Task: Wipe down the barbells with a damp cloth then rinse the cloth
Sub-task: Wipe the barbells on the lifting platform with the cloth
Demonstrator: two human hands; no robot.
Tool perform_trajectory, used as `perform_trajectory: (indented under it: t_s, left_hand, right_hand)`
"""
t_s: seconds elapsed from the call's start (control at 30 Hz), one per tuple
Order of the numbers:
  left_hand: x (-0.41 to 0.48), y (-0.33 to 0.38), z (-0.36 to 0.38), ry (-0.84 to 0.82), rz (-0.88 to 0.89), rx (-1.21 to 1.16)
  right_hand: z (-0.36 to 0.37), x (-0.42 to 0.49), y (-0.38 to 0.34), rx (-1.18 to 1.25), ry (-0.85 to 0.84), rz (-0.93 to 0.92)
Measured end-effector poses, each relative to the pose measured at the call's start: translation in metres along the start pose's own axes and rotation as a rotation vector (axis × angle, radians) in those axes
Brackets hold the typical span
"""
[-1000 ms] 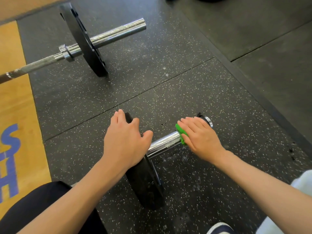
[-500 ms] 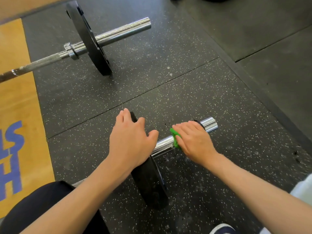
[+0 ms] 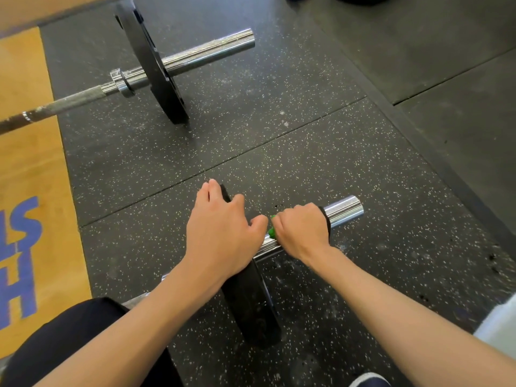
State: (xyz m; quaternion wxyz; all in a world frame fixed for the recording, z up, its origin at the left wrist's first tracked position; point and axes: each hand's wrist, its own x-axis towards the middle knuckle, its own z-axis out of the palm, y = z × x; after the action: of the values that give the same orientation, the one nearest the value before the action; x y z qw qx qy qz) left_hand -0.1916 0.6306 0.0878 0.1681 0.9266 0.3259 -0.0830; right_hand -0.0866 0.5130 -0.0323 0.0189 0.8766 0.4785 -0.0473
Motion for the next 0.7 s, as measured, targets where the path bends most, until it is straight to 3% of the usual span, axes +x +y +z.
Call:
perform_trajectory:
  t_s: [0.23, 0.37, 0.53, 0.63, 0.7]
  left_hand:
    - [0.003, 0.000, 0.002, 0.008, -0.009, -0.010]
    - [0.005, -0.002, 0.002, 0.015, -0.013, -0.017]
    - [0.004, -0.003, 0.002, 0.018, 0.009, -0.010]
    - [0.004, -0.001, -0.002, -0.020, -0.002, -0.012]
    - [0.005, 0.001, -0.003, -0.022, -0.002, -0.012]
  right_hand:
    - [0.000, -0.008, -0.029, 0.161, 0.288, 0.213]
    - [0.032, -0.029, -0.055, 0.322, 0.433, 0.031]
    - [0.055, -0.059, 0.005, 0.081, 0.380, -0.247]
    - [0.052, -0.062, 0.051, 0.082, 0.378, -0.090]
    - [0.043, -0.051, 0.058, 0.168, 0.390, 0.149]
